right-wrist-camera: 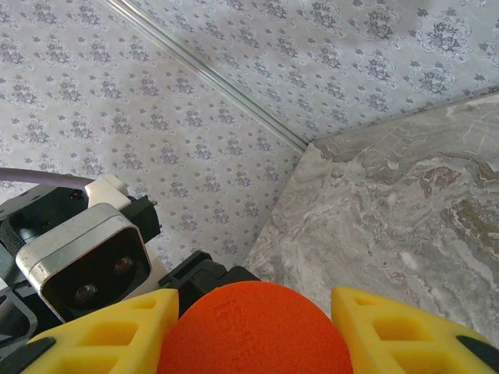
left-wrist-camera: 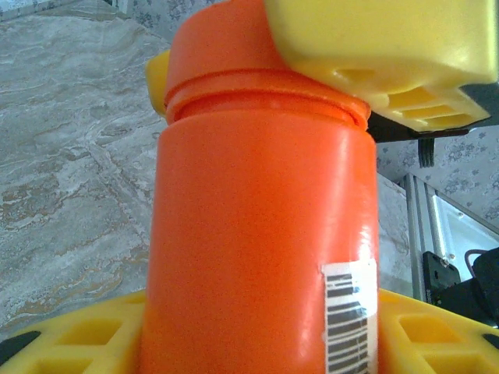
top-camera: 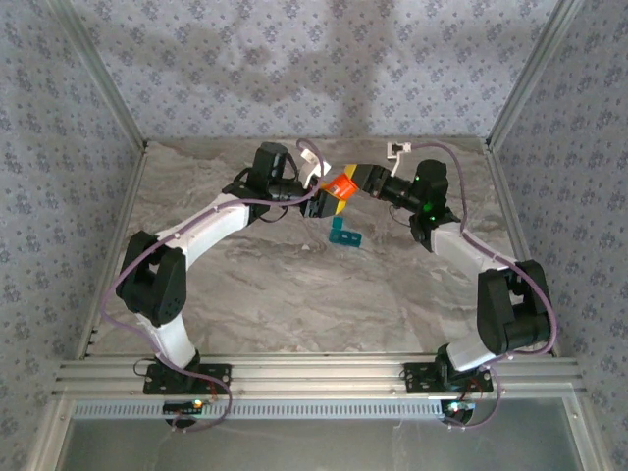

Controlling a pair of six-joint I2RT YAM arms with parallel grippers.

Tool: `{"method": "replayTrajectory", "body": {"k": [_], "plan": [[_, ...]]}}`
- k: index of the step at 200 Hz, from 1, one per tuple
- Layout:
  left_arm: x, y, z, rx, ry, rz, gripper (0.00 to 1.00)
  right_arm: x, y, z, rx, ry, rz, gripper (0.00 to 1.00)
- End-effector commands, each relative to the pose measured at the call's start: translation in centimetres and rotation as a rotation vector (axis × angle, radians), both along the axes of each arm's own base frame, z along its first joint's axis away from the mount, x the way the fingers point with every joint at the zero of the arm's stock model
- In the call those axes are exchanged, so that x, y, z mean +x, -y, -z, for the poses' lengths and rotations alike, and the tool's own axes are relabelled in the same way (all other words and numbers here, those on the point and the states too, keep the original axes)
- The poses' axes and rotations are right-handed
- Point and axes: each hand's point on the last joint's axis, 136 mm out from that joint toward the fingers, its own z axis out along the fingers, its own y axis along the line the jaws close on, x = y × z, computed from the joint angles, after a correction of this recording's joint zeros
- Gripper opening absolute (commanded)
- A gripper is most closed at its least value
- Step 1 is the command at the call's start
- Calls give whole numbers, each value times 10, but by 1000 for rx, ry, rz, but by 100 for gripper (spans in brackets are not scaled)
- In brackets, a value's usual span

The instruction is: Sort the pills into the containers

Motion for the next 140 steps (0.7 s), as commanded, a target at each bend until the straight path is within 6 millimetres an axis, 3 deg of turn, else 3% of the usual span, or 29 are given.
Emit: {"method": "replayTrajectory", "body": {"k": [1, 15, 37, 57, 86, 140], "plan": [[-4, -2, -19, -39, 35, 27, 0, 7, 7, -14, -15, 54, 22, 55], [-1, -4, -16, -21, 48, 6, 0, 6, 6, -15, -18, 41, 24, 72], [7, -9, -12, 26, 85, -45, 0, 8, 16, -15, -28, -9, 89, 81], [14, -14, -5, 88, 137, -100, 0, 14, 30, -9, -30, -97, 171, 83], [21, -16, 4, 173, 208, -151, 0, 20, 48, 21, -71, -329, 297, 84], [21, -7, 20, 271, 258, -134, 0, 20, 37, 35, -55, -431, 302, 85]]}}
